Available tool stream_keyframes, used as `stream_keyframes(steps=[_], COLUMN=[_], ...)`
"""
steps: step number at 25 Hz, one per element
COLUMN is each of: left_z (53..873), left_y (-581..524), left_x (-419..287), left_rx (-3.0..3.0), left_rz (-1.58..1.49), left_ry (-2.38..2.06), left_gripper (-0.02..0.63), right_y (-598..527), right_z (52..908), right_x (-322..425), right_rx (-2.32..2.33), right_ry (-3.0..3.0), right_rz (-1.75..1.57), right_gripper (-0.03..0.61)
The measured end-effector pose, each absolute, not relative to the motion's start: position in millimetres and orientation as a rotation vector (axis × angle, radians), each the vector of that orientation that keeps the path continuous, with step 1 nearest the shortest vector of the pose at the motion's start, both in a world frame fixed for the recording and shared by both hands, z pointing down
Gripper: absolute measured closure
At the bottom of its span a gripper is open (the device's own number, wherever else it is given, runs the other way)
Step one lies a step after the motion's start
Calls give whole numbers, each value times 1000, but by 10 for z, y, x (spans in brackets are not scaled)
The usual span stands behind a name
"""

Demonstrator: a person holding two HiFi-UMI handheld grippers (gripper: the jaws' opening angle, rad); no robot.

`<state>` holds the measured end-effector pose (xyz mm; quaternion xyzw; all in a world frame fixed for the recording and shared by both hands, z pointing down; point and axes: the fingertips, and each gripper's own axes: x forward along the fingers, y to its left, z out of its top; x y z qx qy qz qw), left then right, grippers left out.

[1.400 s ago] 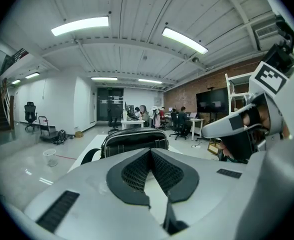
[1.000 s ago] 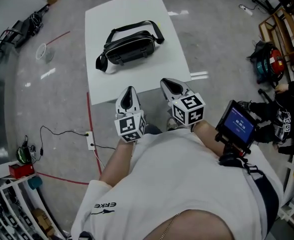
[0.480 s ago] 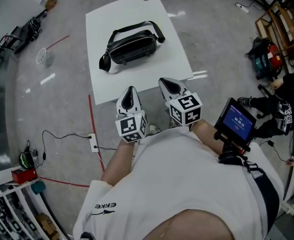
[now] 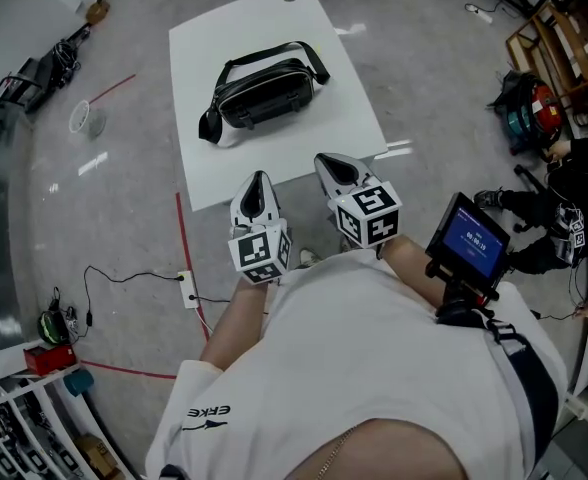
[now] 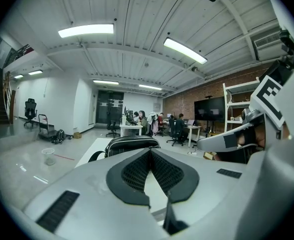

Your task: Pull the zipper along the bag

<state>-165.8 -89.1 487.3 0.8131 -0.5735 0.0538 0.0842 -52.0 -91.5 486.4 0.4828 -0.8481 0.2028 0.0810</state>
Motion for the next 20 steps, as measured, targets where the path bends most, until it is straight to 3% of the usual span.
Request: stream_keyframes(steps=[20], left_z=[4901], left_y=[-1016], left_x=[-1603], left_rx=[2458], left_rz=[163], left_ry=[-1664], left_gripper=[610], right_y=[-1007], right_z=[4844], right_x=[-497], right_rx=[1473], right_ry=[-2513], right_rz=[573], right_gripper=[574])
